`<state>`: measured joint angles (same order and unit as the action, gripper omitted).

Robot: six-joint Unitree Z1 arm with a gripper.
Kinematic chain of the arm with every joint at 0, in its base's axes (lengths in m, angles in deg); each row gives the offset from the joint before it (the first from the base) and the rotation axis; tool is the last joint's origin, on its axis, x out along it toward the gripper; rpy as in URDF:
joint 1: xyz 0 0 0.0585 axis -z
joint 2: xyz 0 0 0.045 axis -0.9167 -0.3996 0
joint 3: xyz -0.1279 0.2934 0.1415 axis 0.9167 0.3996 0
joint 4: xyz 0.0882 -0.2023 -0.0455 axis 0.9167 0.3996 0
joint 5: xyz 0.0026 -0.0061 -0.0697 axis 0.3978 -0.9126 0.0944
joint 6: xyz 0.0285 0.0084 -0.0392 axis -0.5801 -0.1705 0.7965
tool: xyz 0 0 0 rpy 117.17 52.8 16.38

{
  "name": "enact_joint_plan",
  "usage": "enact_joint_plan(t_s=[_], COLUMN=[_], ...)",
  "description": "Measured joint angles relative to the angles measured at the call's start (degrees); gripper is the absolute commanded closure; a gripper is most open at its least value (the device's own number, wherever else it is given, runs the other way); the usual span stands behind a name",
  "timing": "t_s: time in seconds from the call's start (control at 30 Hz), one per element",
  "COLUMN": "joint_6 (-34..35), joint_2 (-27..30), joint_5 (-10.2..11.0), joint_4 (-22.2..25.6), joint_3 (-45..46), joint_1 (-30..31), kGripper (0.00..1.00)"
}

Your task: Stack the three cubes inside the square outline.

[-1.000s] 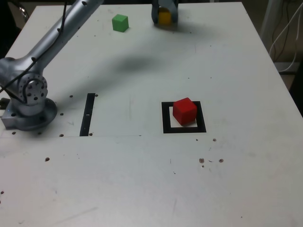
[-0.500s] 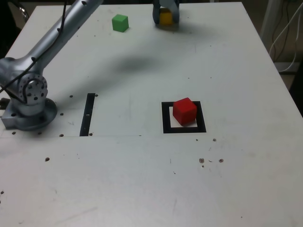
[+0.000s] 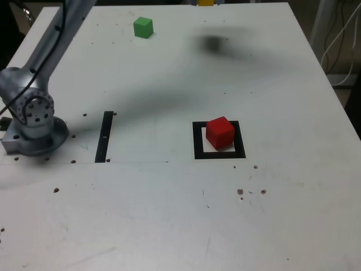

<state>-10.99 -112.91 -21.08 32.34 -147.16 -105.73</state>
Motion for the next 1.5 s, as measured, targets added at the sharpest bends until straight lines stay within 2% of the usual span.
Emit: enact_joint_plan(t_s=[0.2,0.47,0.6,0.7,0.77,0.9,1.1,1.27,1.5], joint_6=[4.31,14.2,21.2,27.32,31.1,37.96,43.56,46.71,49.31], joint_2=[7.93,18.83,22.11,23.06,23.26,23.57,23.05,22.44,18.57], joint_5=[-0.18,-0.67,-0.73,-1.18,-1.85,-4.48,-6.69,-8.43,-11.24], joint_4=[-1.53,-7.05,-7.92,-7.64,-6.88,-5.43,-4.66,-4.47,-4.74], joint_3=[11.41,27.8,35.55,41.12,41.74,42.93,42.56,42.53,41.13], joint_1=[4.33,15.71,22.39,27.48,30.44,35.67,40.69,42.26,45.18], kGripper=[0.79,0.79,0.79,0.79,0.79,0.79,0.79,0.79,0.79])
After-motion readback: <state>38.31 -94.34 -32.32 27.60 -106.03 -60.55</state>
